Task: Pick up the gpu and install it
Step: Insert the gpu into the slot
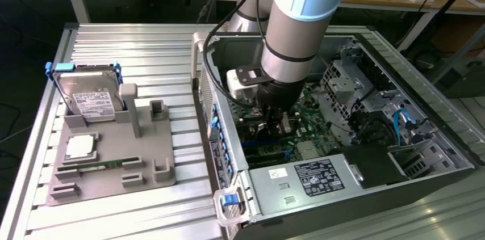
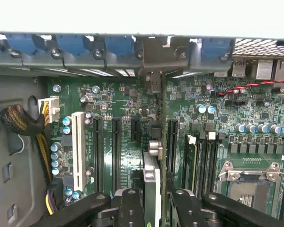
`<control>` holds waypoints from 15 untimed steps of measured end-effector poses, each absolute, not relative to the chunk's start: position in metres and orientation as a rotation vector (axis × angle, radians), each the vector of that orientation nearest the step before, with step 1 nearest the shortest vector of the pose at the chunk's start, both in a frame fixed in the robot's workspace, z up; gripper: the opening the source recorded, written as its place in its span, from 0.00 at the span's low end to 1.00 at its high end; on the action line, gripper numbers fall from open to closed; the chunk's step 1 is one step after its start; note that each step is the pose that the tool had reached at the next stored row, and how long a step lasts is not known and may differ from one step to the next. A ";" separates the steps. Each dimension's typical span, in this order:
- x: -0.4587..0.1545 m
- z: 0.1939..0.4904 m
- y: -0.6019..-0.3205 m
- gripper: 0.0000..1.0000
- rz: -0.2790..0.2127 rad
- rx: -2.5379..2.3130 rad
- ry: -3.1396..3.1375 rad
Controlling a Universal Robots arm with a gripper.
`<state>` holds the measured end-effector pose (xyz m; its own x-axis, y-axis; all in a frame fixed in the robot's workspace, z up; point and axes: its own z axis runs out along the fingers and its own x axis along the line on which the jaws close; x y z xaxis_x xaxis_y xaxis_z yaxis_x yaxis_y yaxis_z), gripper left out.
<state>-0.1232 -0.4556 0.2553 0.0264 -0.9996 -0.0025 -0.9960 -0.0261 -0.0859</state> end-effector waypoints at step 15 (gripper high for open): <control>-0.110 0.256 -0.456 0.27 -0.090 -2.204 2.147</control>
